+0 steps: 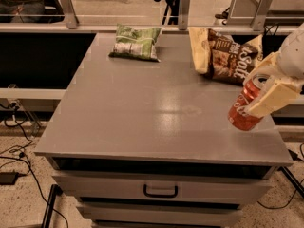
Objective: Pick coke can
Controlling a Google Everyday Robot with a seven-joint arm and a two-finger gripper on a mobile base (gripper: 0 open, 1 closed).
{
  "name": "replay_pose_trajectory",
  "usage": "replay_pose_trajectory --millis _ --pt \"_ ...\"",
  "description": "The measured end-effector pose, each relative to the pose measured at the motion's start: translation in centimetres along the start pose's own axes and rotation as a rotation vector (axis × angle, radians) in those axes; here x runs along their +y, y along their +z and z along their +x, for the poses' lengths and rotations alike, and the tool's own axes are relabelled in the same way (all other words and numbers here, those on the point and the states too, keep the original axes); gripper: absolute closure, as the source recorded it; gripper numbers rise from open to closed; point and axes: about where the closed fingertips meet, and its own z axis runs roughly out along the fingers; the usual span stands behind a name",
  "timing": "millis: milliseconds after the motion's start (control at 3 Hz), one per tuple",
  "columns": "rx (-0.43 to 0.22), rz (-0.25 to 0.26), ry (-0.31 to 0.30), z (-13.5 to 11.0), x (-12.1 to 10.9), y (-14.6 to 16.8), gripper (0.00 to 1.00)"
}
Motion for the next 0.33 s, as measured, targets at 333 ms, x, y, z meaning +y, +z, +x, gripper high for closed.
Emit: replay_pose_trajectory --millis 333 --pt "0.000 0.000 0.000 0.00 0.00 0.00 1.00"
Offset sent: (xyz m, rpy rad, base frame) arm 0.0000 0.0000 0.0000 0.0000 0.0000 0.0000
